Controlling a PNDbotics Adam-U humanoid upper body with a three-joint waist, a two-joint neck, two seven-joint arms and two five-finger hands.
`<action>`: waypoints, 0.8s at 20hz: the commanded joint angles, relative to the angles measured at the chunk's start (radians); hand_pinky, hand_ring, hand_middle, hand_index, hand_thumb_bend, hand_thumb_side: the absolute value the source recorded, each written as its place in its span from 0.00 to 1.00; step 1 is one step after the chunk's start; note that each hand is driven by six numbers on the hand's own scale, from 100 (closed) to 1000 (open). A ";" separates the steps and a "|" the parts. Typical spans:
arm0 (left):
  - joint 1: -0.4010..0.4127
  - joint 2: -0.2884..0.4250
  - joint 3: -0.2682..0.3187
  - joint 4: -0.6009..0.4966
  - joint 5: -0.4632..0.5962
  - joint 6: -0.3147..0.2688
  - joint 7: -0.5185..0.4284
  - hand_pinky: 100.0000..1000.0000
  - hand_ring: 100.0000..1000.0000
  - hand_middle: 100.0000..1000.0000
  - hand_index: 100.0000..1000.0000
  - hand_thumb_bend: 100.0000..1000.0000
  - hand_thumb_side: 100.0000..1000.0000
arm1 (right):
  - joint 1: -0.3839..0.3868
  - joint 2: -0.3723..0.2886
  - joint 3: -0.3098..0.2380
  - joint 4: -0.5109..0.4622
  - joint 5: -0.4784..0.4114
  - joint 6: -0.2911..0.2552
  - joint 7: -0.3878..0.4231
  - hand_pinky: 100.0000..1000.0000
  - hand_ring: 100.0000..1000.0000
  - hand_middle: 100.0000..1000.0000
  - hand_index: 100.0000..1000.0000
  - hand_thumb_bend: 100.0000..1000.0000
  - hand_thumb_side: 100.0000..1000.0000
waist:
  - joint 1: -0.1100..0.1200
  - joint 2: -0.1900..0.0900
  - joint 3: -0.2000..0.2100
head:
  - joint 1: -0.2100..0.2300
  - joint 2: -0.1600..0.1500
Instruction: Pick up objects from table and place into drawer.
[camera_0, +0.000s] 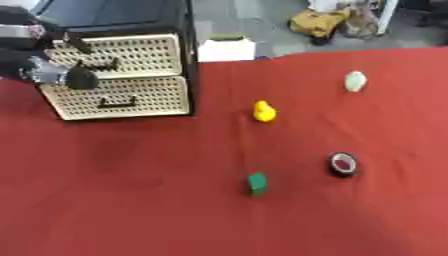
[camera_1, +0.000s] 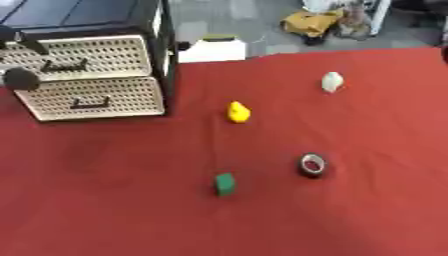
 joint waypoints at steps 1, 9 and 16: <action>-0.021 0.017 0.006 -0.001 -0.003 -0.006 -0.004 0.00 0.00 0.00 0.93 0.62 1.00 | -0.012 -0.031 -0.005 -0.016 -0.006 -0.005 0.001 0.70 0.76 0.80 0.88 0.00 1.00 | -0.004 -0.011 -0.001 | 0.003 -0.007; -0.030 0.007 0.007 0.021 -0.013 -0.023 -0.004 0.00 0.00 0.00 0.93 0.54 1.00 | -0.012 -0.032 -0.005 -0.016 -0.006 -0.007 0.002 0.70 0.76 0.80 0.88 0.00 1.00 | -0.004 -0.006 -0.004 | 0.006 -0.014; -0.047 -0.009 0.003 0.066 -0.063 -0.022 -0.002 0.00 0.00 0.00 0.99 0.60 1.00 | -0.013 -0.032 -0.003 -0.016 -0.006 -0.010 0.001 0.70 0.76 0.80 0.88 0.00 1.00 | -0.002 0.004 -0.008 | 0.009 -0.017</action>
